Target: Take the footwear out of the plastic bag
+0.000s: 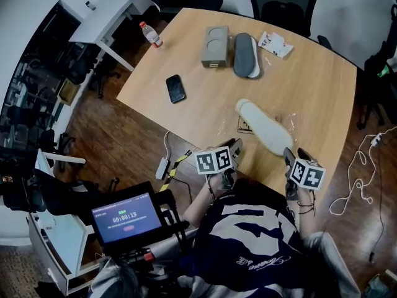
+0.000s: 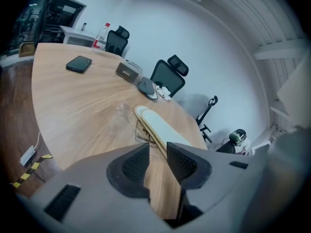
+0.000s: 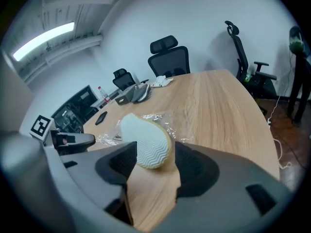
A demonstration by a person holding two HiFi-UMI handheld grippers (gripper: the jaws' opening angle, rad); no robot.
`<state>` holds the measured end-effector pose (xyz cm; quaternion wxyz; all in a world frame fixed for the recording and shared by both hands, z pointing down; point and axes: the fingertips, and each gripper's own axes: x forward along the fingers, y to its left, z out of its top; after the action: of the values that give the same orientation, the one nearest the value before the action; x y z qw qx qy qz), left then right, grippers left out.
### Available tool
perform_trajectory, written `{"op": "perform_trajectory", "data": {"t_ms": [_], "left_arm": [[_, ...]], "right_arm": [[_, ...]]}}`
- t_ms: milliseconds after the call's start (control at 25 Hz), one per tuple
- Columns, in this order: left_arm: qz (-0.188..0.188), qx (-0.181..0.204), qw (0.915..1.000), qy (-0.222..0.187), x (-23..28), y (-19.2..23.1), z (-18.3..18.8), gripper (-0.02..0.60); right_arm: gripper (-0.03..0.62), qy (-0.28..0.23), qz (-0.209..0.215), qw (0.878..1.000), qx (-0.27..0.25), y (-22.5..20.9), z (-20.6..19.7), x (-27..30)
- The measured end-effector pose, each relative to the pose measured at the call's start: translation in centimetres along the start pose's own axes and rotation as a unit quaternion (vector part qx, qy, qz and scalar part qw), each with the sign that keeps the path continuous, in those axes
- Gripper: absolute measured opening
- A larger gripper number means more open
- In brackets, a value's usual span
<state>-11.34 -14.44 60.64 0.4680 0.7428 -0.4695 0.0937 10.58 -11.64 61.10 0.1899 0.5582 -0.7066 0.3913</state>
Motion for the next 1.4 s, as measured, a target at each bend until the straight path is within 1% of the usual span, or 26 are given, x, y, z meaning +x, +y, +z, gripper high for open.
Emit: {"op": "perform_trajectory", "data": {"t_ms": [160,280,400,440,480,520,560,680,720,760,840,1080,1240,1400], "left_arm": [[-0.043,0.022,0.9988,0.003,0.1,-2.4,-0.5,0.115],[-0.069,0.040,0.9968,0.004,0.0,-4.8,-0.9,0.114],[-0.096,0.034,0.9948,-0.002,-0.6,-6.9,-1.3,0.109],[-0.102,0.030,0.9943,-0.007,-1.0,-7.5,-1.5,0.086],[-0.105,0.029,0.9940,-0.013,-1.5,-7.9,-1.6,0.030],[-0.107,0.030,0.9936,-0.018,-2.0,-8.3,-1.8,0.003],[-0.108,0.035,0.9933,-0.023,-2.5,-8.7,-1.9,0.003],[-0.101,0.053,0.9928,-0.035,-3.4,-9.4,-2.1,0.003],[-0.096,0.057,0.9930,-0.038,-3.7,-9.5,-2.4,0.003],[-0.091,0.059,0.9933,-0.039,-4.0,-9.6,-2.8,0.003],[-0.082,0.055,0.9943,-0.041,-4.7,-10.0,-4.0,0.003],[-0.054,0.027,0.9961,-0.063,-6.5,-12.3,-8.5,0.003],[-0.040,0.023,0.9956,-0.081,-7.7,-14.3,-11.6,0.003],[-0.030,0.005,0.9957,-0.088,-9.1,-16.3,-16.1,0.003]], "right_arm": [[0.242,-0.031,0.053,0.997,0.046,2.8,-0.1,-1.7],[0.239,-0.050,0.072,0.995,0.049,4.5,-0.2,-3.4],[0.236,-0.062,0.103,0.991,0.052,6.3,-0.3,-4.9],[0.235,-0.063,0.113,0.990,0.051,7.0,-0.4,-5.3],[0.232,-0.065,0.120,0.990,0.047,7.6,-0.6,-5.8],[0.227,-0.066,0.125,0.989,0.040,8.1,-0.7,-6.2],[0.210,-0.068,0.127,0.989,0.031,8.5,-0.8,-6.6],[0.160,-0.073,0.136,0.988,0.003,9.5,-1.1,-7.2],[0.132,-0.075,0.138,0.988,0.000,9.7,-1.3,-7.4],[0.091,-0.076,0.140,0.987,0.001,9.8,-1.5,-7.7],[0.039,-0.076,0.146,0.986,0.003,9.8,-2.1,-8.5],[-0.011,-0.063,0.170,0.983,-0.010,8.4,-4.4,-12.6],[-0.011,-0.061,0.193,0.979,-0.012,7.2,-6.6,-15.5],[-0.011,-0.056,0.200,0.977,-0.037,5.8,-9.2,-18.6]]}}
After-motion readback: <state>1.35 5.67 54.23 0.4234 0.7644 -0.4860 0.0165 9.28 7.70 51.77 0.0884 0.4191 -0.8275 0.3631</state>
